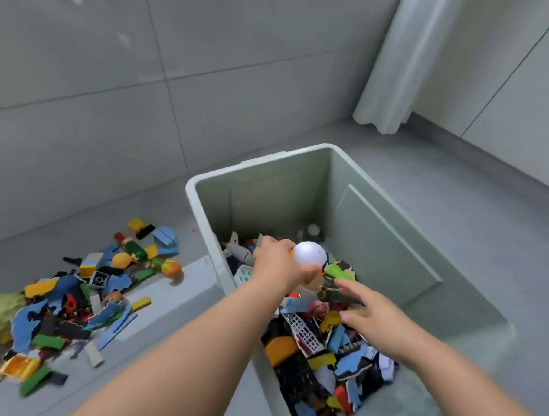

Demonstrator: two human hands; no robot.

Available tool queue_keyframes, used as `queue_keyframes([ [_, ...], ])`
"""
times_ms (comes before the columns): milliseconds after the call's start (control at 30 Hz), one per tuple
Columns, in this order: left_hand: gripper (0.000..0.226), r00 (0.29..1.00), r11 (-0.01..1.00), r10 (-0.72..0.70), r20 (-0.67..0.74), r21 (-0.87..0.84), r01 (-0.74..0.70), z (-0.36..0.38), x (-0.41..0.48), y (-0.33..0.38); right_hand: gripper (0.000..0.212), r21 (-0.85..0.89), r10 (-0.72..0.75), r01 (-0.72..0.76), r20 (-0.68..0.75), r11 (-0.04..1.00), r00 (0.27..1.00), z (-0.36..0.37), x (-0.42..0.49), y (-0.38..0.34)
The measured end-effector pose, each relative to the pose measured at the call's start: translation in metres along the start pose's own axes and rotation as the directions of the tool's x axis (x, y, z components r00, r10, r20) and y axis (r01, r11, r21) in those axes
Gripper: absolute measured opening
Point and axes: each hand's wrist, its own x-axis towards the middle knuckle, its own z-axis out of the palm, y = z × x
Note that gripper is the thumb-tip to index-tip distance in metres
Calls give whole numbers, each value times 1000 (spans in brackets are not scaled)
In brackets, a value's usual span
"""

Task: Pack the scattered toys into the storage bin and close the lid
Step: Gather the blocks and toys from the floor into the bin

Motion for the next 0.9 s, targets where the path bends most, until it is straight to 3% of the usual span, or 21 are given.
queue_keyframes([
  [100,80,996,990,-27,88,137,15,6,-18,-6,50,8,17,-17,1,1000,1000,-10,-23,-5],
  [167,83,993,997,83,85,-9,-83,-1,-35,-9,47,4,7,-8,15,1000,1000,-20,-37,-17],
  [267,81,959,928,284,12,-254,-272,-26,-65,-12,42,-73,-38,41,41,996,998,-38,-50,-44],
  [333,77,948,886,312,-56,-345,-311,-47,-85,-22,41,-143,-70,78,62,987,996,-47,-52,-68],
  [467,60,974,816,164,-156,-533,-223,-83,-112,-71,36,-232,-144,173,137,957,980,-33,-33,-123],
  [633,47,971,744,-81,-223,-662,-90,-111,-122,-154,33,-258,-245,318,276,912,929,61,21,-194],
  [767,40,928,669,-273,-253,-743,-5,-129,-128,-215,32,-173,-239,317,363,933,901,158,64,-226],
  [900,39,831,563,-487,-271,-824,61,-153,-123,-299,44,-183,-174,269,413,946,894,269,115,-239],
])
